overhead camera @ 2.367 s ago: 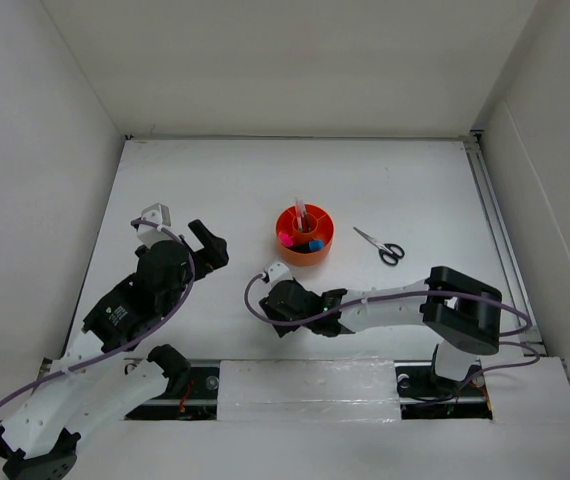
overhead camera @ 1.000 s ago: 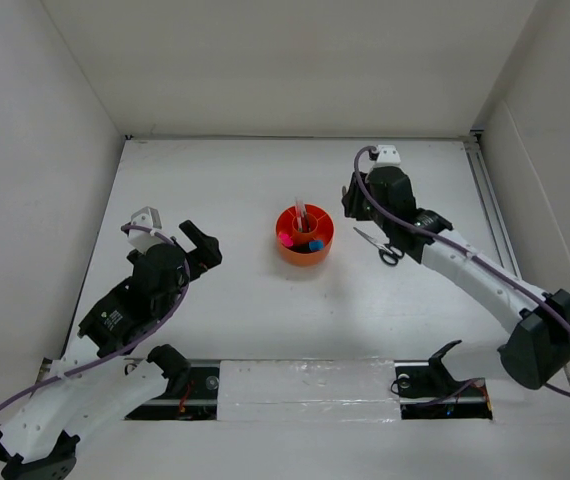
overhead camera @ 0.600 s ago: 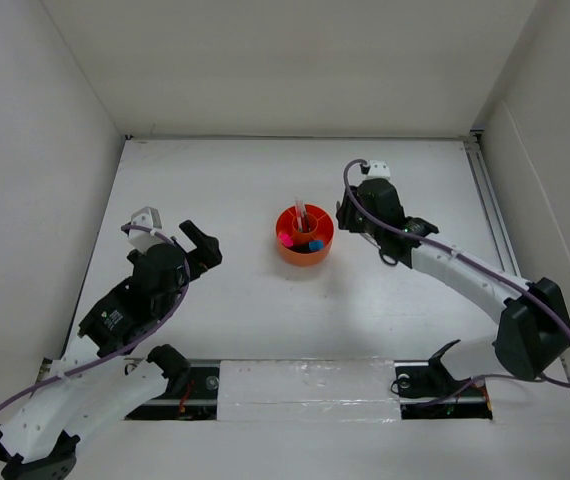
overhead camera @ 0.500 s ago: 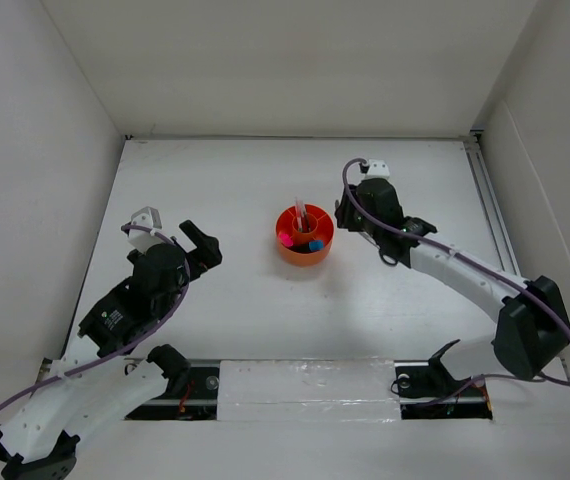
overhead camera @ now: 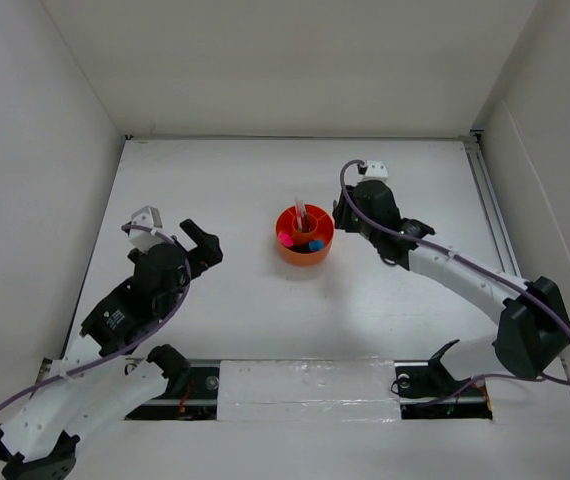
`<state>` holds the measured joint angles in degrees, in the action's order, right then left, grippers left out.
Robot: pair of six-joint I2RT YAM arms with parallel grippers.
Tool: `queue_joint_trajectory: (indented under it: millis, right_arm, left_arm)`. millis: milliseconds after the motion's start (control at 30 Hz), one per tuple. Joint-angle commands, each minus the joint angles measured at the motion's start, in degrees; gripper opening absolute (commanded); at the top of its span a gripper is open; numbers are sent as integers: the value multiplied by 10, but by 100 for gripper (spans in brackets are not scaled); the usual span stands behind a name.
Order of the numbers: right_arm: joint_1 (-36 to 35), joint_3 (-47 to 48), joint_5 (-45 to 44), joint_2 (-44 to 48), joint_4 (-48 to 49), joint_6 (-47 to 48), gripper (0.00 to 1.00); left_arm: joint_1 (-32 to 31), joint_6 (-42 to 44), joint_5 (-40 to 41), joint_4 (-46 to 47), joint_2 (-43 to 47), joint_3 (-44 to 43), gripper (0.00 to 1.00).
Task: Sort the stationery into containers
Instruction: Place the stapler in the storage box.
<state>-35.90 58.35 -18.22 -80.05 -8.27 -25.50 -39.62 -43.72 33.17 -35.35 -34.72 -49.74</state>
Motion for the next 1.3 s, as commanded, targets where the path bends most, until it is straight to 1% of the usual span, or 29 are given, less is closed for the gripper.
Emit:
queue_joint_trajectory:
  millis: [0, 67, 133, 167, 200, 233, 300, 333, 367, 400, 467, 500, 567, 667, 733, 800, 833, 900, 1000, 1067, 1167, 1200, 1267]
  right_arm:
    - [7, 32, 4, 28, 38, 7, 0]
    - [27, 32, 48, 33, 47, 21, 0]
    - [52, 37, 106, 33, 48, 12, 0]
    - [84, 37, 190, 27, 39, 6, 0]
    - [98, 44, 229, 27, 30, 6, 0]
    - [106, 44, 249, 37, 20, 6, 0]
    - [106, 27, 235, 61, 19, 6, 0]
    - [106, 21, 235, 85, 19, 6, 0]
    - [106, 21, 225, 96, -4, 6, 0]
    - [106, 21, 206, 106, -16, -2, 0]
    - [112, 44, 206, 132, -52, -17, 0]
    - [117, 52, 199, 140, -83, -17, 0]
    - [117, 59, 199, 165, -93, -24, 0]
    - [123, 64, 194, 170, -125, -30, 0]
    - [128, 64, 194, 149, -146, -37, 0]
    - [128, 64, 188, 124, -146, -29, 0]
    - [128, 64, 187, 115, -137, -24, 0]
    - [128, 65, 193, 95, -131, -29, 0]
    - [123, 98, 181, 50, -146, -41, 0]
    - [116, 104, 166, 28, -139, -55, 0]
    - [101, 140, 159, -2, -151, -61, 0]
    - [94, 140, 138, -8, -151, -61, 0]
    - [82, 148, 119, -19, -151, -67, 0]
  left_arm:
    - [2, 18, -4, 60, -1, 14, 100]
    - [2, -4, 52, 73, -25, 3, 100]
    - [2, -46, 96, 90, -95, -25, 100]
    - [2, -66, 109, 101, -124, -37, 100]
    - [2, -78, 110, 116, -155, -48, 100]
    - [2, -78, 100, 152, -220, -61, 100]
    - [2, -78, 67, 170, -283, -111, 100]
    - [8, -83, 67, 170, -335, -132, 100]
    - [8, -83, 67, 149, -357, -184, 100]
    - [8, -83, 67, 142, -373, -208, 100]
    - [13, -67, 74, 109, -401, -254, 100]
    - [13, -62, 84, 102, -401, -292, 100]
    - [13, -62, 96, 93, -392, -309, 100]
    - [13, -92, 96, 93, -360, -280, 100]
    - [13, -121, 81, 87, -333, -242, 100]
    - [13, -133, 65, 71, -322, -220, 100]
    - [13, -142, 65, 44, -322, -213, 100]
    - [13, -144, 52, 16, -322, -213, 100]
    - [13, -134, 46, -24, -312, -219, 100]
    - [13, -129, 41, -24, -288, -195, 100]
    - [13, -129, 14, -14, -262, -175, 100]
    - [13, -129, -5, -5, -256, -166, 100]
    - [13, -122, -19, 3, -248, -157, 100]
